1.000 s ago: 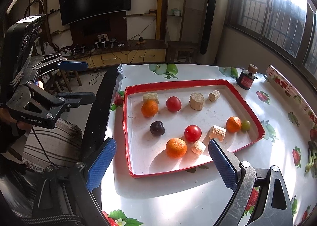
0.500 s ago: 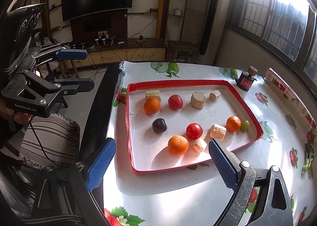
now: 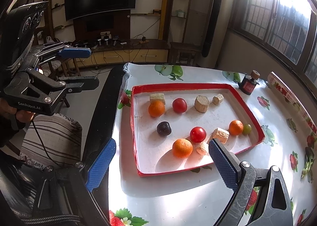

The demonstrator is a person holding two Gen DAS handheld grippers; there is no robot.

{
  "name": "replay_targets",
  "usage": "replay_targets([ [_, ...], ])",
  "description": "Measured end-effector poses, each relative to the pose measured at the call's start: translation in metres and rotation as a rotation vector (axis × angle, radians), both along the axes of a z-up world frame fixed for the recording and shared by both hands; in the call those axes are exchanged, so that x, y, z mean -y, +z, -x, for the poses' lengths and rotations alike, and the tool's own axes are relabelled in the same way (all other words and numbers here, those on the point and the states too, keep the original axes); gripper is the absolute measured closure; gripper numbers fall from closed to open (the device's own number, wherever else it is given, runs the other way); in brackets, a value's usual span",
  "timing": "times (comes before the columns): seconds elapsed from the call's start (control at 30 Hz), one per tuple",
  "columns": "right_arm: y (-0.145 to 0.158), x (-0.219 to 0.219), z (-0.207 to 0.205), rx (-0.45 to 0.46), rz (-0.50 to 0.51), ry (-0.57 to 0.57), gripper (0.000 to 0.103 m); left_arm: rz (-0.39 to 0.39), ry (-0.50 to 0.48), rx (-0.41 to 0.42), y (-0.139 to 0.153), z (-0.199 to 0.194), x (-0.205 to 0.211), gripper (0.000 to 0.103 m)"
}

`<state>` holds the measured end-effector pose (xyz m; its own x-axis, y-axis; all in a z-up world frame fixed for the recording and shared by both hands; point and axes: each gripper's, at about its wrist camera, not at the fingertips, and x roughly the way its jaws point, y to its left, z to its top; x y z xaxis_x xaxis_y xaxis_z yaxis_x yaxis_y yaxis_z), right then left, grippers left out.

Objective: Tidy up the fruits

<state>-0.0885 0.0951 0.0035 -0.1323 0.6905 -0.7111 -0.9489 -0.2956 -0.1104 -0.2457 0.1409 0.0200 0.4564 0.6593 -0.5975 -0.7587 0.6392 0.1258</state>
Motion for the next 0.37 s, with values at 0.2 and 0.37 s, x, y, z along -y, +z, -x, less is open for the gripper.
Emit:
replay_targets([
  [0.2, 0.0000, -0.0001, 0.0022, 0.001, 0.001, 0.006, 0.008, -0.001, -0.001, 0.000, 0.0003, 0.0000, 0.0006, 0.020],
  [0.37, -0.0012, 0.0023, 0.0005, -0.010, 0.000, 0.003, 0.008, 0.010, -0.008, -0.008, 0.0019, -0.0050, 0.0009, 0.020],
])
